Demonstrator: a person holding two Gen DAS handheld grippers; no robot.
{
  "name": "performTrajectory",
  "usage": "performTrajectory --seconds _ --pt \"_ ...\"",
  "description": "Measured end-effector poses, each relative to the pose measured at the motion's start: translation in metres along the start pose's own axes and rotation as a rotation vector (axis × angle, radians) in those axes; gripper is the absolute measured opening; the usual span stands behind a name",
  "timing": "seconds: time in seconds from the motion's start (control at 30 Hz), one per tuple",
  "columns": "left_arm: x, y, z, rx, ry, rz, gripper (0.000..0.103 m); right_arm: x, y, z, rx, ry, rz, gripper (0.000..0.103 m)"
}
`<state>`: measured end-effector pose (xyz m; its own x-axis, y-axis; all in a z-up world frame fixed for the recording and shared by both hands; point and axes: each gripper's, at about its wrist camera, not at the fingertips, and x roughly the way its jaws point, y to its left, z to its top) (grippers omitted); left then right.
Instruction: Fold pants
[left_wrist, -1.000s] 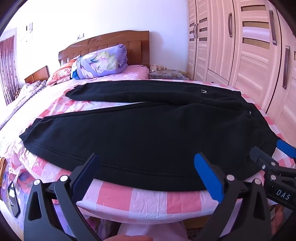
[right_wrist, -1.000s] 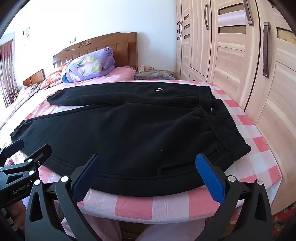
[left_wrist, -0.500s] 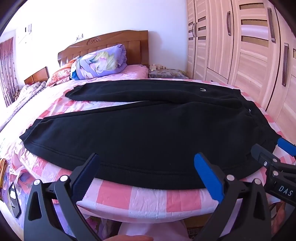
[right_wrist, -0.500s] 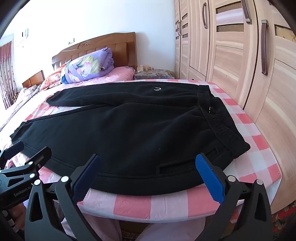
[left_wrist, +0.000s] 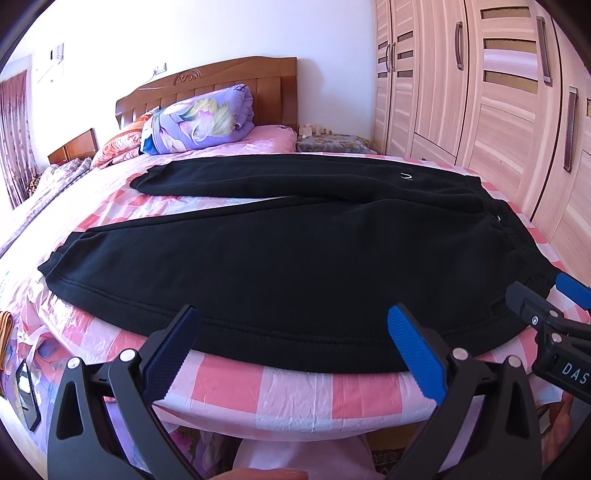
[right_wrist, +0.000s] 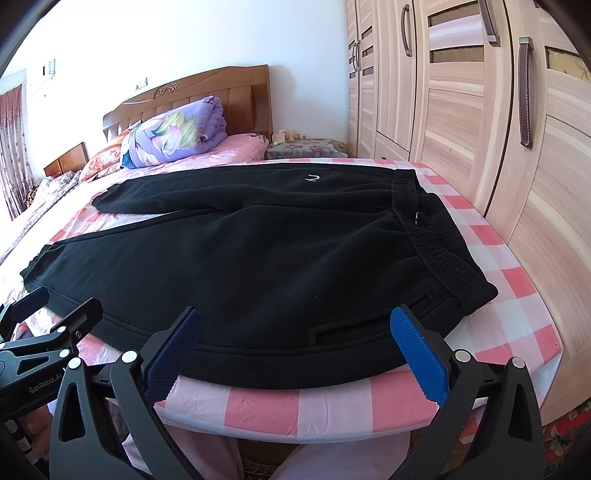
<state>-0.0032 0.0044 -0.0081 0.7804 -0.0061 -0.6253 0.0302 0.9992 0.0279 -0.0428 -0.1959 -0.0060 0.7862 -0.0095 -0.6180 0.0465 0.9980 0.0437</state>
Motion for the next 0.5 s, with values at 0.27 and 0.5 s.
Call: performTrajectory --seconds 0.27,0.5 --pt "-0.0008 -0.0004 0.0005 -0.002 0.005 -0.02 0.102 -0.0001 0.0001 0.0008 0.001 0.0 0.001 0.099" --pt "-0.0035 -0.0035 -0.0004 0.001 -0.006 -0.027 0.102 -0.0001 -0.0003 0.0004 -0.001 0.0 0.001 0.099"
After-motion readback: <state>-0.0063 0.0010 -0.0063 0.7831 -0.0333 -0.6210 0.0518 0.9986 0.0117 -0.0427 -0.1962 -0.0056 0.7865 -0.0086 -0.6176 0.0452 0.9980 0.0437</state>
